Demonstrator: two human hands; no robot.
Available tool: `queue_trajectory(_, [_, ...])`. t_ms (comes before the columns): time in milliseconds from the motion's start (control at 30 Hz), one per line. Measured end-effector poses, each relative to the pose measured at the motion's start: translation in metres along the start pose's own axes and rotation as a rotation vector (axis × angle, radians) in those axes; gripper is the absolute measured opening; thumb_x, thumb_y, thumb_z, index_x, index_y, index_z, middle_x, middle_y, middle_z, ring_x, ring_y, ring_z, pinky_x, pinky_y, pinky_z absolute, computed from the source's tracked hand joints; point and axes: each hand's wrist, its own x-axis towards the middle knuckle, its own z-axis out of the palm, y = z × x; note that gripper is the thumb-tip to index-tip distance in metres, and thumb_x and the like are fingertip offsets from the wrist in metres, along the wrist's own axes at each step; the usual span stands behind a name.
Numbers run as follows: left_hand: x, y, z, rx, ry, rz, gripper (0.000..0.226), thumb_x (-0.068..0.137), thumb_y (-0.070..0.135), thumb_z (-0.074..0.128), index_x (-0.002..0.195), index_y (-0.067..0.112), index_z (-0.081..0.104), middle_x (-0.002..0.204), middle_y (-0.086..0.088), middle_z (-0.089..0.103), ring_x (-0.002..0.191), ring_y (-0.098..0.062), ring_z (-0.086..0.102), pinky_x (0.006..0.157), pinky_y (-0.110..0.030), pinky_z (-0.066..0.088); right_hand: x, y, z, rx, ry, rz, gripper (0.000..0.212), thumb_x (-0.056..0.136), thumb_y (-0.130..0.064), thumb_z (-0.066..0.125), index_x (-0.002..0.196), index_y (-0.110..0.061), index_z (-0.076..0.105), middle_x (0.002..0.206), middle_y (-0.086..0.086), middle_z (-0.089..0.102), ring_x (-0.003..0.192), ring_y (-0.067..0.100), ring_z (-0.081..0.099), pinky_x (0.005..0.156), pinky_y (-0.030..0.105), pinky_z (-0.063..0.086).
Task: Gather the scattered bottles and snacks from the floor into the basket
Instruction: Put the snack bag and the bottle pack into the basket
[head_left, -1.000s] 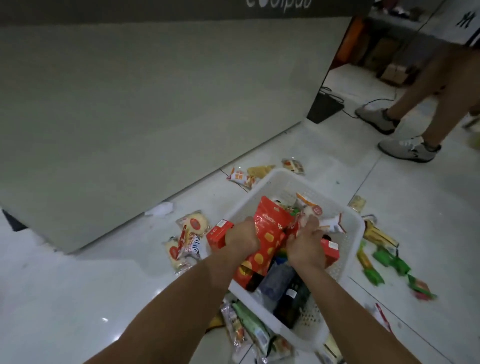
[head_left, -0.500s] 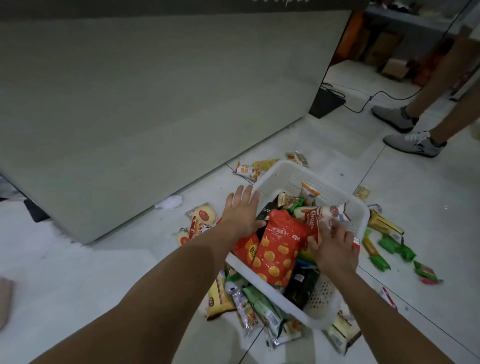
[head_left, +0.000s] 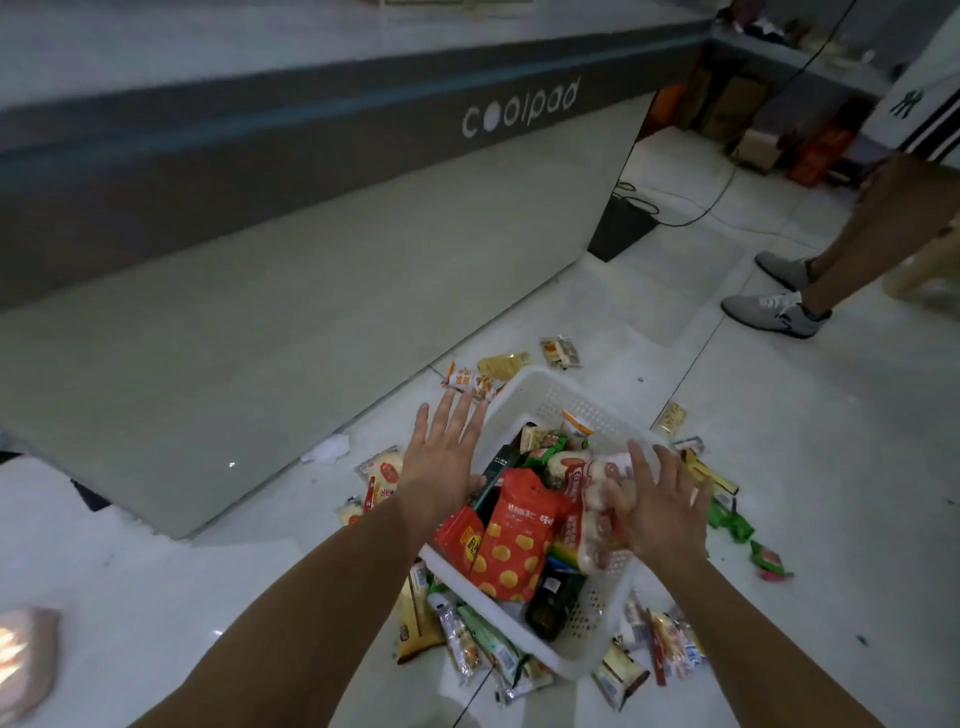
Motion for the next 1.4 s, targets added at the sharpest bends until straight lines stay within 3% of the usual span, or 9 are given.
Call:
queue_trajectory(133, [-0.021, 0.011, -0.128, 0.014, -0.014, 0.061, 0.092, 0.093, 0.052, 0.046, 0.150, 0.018, -0.017, 0.156, -0.008, -0.024, 0.144, -0.026, -0.023, 0.112, -0.044, -0.017, -0.030, 0.017, -0.116, -0.006, -0.045, 0.053, 0.066, 0.093, -0.062, 0.010, 0.151, -0.031, 0.006, 0.159, 0.004, 0.006, 0.147, 0.024, 0.002, 0.115, 0.055, -0.002])
queue_trajectory(233, [-0.042, 0.025, -0.240, 0.009, -0.004, 0.113, 0.090, 0.093, 0.052, 0.044, 0.150, 0.019, -0.017, 0.156, -0.007, -0.026, 0.144, -0.027, -0.022, 0.113, -0.045, -0.014, -0.062, 0.039, -0.220, 0.039, -0.053, 0.092, 0.085, 0.077, -0.070, -0.009, 0.150, -0.031, 0.009, 0.159, 0.002, 0.007, 0.147, 0.023, 0.001, 0.113, 0.057, -0.004])
queue_trajectory(400, [-0.080, 0.041, -0.421, 0.027, -0.012, 0.219, 0.092, 0.092, 0.051, 0.048, 0.150, 0.020, -0.017, 0.155, -0.011, -0.025, 0.143, -0.029, -0.022, 0.113, -0.046, -0.014, -0.133, 0.076, -0.386, 0.103, -0.079, 0.218, 0.061, 0.097, -0.054, 0.019, 0.151, -0.032, 0.001, 0.160, 0.000, 0.003, 0.147, 0.022, -0.003, 0.115, 0.057, -0.003])
queue_trajectory(633, [-0.084, 0.073, -0.612, 0.161, 0.065, 0.386, 0.092, 0.092, 0.057, 0.043, 0.149, 0.021, -0.019, 0.156, -0.010, -0.024, 0.144, -0.029, -0.022, 0.115, -0.049, -0.010, -0.161, 0.114, -0.557, 0.099, 0.006, 0.302, 0.061, 0.095, -0.058, 0.014, 0.150, -0.033, 0.005, 0.160, 0.002, 0.003, 0.147, 0.023, -0.002, 0.112, 0.055, -0.013])
queue_trajectory(867, [-0.073, 0.114, -0.666, 0.217, 0.147, 0.402, 0.094, 0.092, 0.055, 0.046, 0.148, 0.021, -0.022, 0.156, -0.009, -0.026, 0.144, -0.028, -0.022, 0.115, -0.048, -0.011, -0.170, 0.149, -0.620, 0.091, 0.096, 0.303, 0.061, 0.096, -0.058, 0.015, 0.150, -0.032, 0.008, 0.160, 0.003, 0.004, 0.147, 0.023, -0.001, 0.111, 0.054, -0.017])
queue_trajectory(1167, [-0.040, 0.195, -0.678, 0.137, 0.155, 0.309, 0.100, 0.087, 0.062, 0.048, 0.150, 0.022, -0.019, 0.157, -0.008, -0.024, 0.144, -0.028, -0.021, 0.115, -0.049, -0.011, -0.136, 0.235, -0.641, -0.014, 0.100, 0.196, 0.061, 0.095, -0.058, 0.013, 0.150, -0.034, 0.002, 0.160, 0.003, 0.000, 0.147, 0.024, -0.005, 0.114, 0.055, -0.011])
queue_trajectory(1400, [-0.016, 0.257, -0.670, 0.105, 0.140, 0.282, 0.102, 0.085, 0.067, 0.044, 0.149, 0.020, -0.020, 0.157, -0.009, -0.023, 0.144, -0.028, -0.021, 0.115, -0.049, -0.009, -0.098, 0.286, -0.647, 0.016, 0.110, 0.070, 0.062, 0.095, -0.059, 0.016, 0.150, -0.035, 0.002, 0.160, 0.000, -0.003, 0.147, 0.024, -0.008, 0.112, 0.055, -0.015])
